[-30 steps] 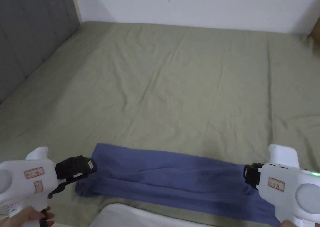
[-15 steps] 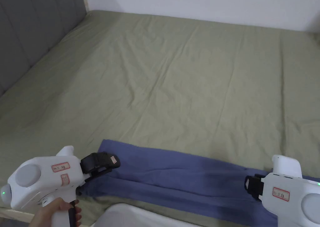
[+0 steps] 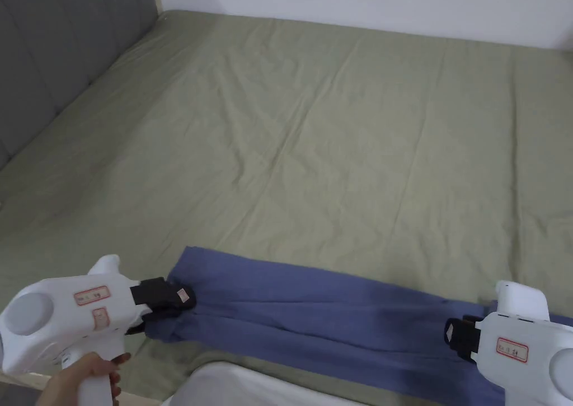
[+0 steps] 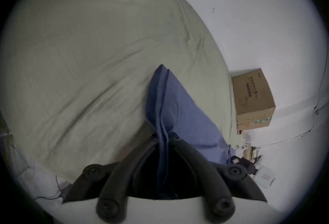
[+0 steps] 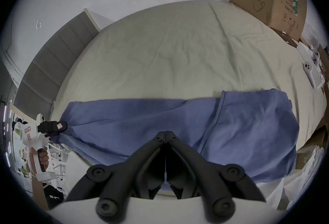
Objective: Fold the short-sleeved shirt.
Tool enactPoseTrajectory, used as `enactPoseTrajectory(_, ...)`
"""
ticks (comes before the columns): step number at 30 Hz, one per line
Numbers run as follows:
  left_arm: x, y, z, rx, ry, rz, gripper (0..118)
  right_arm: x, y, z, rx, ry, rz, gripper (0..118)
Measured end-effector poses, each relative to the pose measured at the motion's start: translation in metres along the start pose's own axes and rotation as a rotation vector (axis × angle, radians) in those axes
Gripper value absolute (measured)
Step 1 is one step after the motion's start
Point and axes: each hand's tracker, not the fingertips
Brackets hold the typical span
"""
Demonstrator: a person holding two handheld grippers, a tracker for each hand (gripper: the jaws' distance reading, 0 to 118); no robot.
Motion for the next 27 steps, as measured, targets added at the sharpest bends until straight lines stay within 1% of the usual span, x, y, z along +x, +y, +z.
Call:
enactPoseTrajectory(5,0.006,0.004,0.014,0.012,0.043,-0.05,6,0.012,0.002,0.004,0.007,0.0,-0.043,0)
enactPoseTrajectory(14,0.014,0.007,0.024,0.039,0.09,-0.044,6,0.034,-0.001,0.012,0.015,-0.012,-0.087,0)
enactPoseTrajectory(17,0.034,0.003,0.025,0.059,0.1,-0.056,6,0.041,-0.003,0.013,0.016,-0.016,-0.103,0)
enactPoseTrajectory(20,0.072,-0.001,0.026,0.09,0.112,-0.161,6,0.05,-0.003,0.015,0.016,-0.015,-0.125,0)
enactPoseTrajectory(23,0.123,-0.011,0.02,0.087,0.092,-0.303,6,0.058,-0.004,0.018,0.023,-0.017,-0.143,0)
enactPoseTrajectory(25,0.164,-0.027,0.01,0.098,0.106,-0.433,6,0.065,-0.004,0.022,0.033,-0.017,-0.158,0)
enactPoseTrajectory(27,0.199,-0.049,-0.005,0.069,0.096,-0.556,6,0.072,-0.003,0.026,0.043,-0.016,-0.176,0)
